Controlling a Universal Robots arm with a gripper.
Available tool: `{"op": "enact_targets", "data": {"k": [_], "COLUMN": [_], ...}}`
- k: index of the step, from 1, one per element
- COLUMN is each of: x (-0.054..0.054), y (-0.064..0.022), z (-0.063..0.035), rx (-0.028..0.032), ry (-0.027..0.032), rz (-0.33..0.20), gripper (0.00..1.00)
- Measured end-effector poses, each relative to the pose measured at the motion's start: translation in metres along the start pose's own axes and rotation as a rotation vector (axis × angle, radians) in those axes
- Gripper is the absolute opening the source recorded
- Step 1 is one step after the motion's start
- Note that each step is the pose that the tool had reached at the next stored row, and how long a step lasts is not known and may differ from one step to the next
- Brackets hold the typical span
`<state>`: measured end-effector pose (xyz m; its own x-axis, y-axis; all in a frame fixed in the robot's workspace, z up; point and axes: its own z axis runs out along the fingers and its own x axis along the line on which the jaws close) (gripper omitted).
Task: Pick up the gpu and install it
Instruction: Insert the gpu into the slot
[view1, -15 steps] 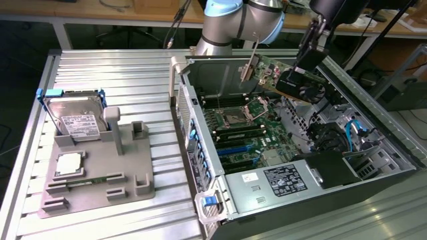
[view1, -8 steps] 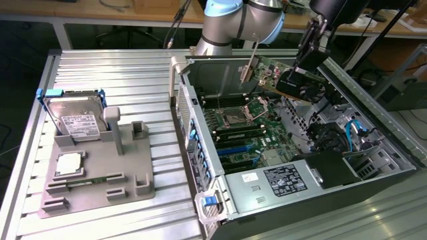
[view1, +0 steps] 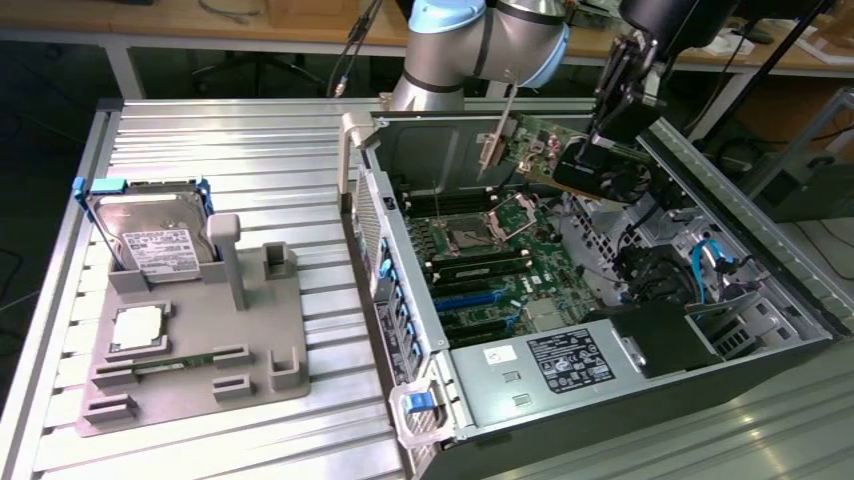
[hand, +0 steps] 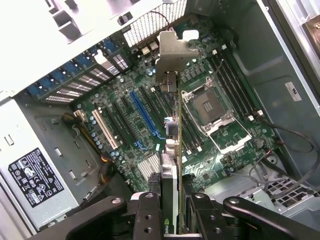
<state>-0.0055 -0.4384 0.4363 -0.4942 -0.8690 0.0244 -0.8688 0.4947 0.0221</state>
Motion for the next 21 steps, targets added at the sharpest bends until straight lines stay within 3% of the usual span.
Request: {"op": "enact_targets", "data": {"k": [21], "x": [0.0], "y": [0.0], "z": [-0.0007], "rx": [0.0034], "ry": [0.003], "rz": [-0.139], "gripper": [0.27]}}
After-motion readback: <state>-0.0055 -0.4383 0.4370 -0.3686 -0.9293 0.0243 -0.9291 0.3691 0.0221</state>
